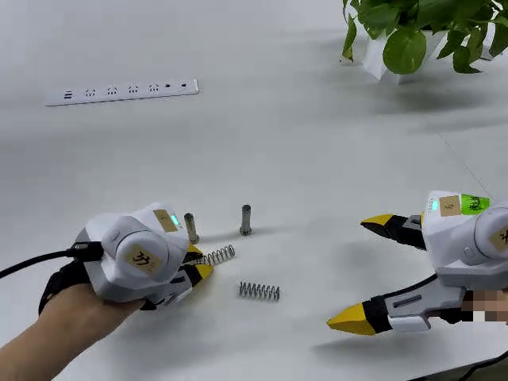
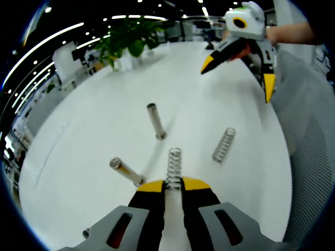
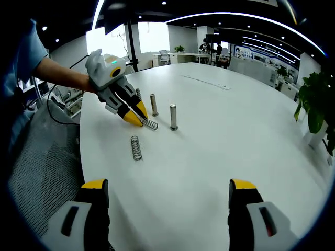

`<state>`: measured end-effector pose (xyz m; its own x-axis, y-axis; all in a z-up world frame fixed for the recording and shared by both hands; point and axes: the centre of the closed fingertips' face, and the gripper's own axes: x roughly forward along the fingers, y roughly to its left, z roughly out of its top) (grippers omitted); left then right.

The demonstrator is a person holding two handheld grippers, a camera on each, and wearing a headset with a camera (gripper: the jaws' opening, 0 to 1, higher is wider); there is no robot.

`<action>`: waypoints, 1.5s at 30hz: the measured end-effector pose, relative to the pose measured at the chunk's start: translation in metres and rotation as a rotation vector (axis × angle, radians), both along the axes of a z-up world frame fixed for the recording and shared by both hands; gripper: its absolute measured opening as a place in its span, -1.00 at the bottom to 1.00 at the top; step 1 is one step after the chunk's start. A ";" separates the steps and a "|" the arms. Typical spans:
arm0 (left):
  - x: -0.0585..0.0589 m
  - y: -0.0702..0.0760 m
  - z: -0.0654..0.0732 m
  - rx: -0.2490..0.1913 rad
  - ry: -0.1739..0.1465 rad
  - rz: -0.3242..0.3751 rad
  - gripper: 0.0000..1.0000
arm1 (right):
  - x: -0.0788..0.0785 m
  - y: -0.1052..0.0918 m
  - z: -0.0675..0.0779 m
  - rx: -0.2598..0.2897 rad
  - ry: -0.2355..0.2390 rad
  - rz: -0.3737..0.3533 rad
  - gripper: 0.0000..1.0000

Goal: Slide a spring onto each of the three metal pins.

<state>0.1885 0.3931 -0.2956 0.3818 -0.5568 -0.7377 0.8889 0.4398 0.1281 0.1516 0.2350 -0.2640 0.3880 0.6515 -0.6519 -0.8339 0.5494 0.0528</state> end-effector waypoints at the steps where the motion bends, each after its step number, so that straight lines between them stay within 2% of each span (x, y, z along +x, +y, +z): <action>1: 0.000 0.001 -0.001 -0.005 0.024 0.014 -0.76 | 0.000 0.000 0.000 0.000 0.000 0.000 0.93; 2: 0.000 0.002 -0.002 -0.009 0.051 0.037 -0.76 | -0.001 0.000 0.000 -0.001 -0.001 0.000 0.93; 5: -0.001 0.001 -0.001 0.012 0.040 0.013 -0.76 | -0.003 0.002 0.004 0.007 -0.007 0.001 0.93; 8: 0.000 0.001 -0.001 0.013 0.043 0.014 -0.77 | -0.004 0.003 0.004 0.008 -0.008 0.003 0.93; 10: 0.000 0.001 -0.001 0.004 0.047 0.022 -0.78 | -0.004 0.004 0.004 0.010 -0.008 0.004 0.93; 12: -0.001 0.002 -0.001 -0.022 0.056 0.059 -0.78 | -0.005 0.005 0.004 0.011 -0.009 0.005 0.92; 14: -0.004 0.004 0.000 -0.034 0.038 0.067 -0.79 | -0.007 0.007 0.007 0.019 -0.010 0.004 0.91; 18: -0.008 0.006 0.001 -0.053 0.037 0.088 -0.79 | -0.010 0.009 0.009 0.025 -0.016 0.007 0.91; 20: -0.009 0.007 0.001 -0.076 0.039 0.103 -0.79 | -0.011 0.011 0.010 0.031 -0.015 0.004 0.91; 23: -0.010 0.008 0.001 -0.149 0.062 0.157 -0.79 | -0.013 0.012 0.011 0.035 -0.014 0.002 0.91; 28: -0.018 0.011 0.003 -0.207 0.080 0.182 -0.79 | -0.019 0.019 0.013 0.049 -0.013 0.008 0.91; 30: -0.024 0.008 0.007 -0.263 0.099 0.191 -0.79 | -0.020 0.024 0.018 0.075 -0.008 0.003 0.91; 33: -0.032 0.009 0.012 -0.291 0.101 0.178 -0.79 | -0.026 0.040 0.027 0.149 0.018 -0.001 0.90; 40: -0.049 0.006 0.025 -0.321 0.102 0.129 -0.79 | -0.035 0.065 0.035 0.156 0.020 0.073 0.88; 45: -0.060 0.000 0.039 -0.331 0.079 0.059 -0.79 | -0.036 0.081 0.045 0.171 0.030 0.124 0.77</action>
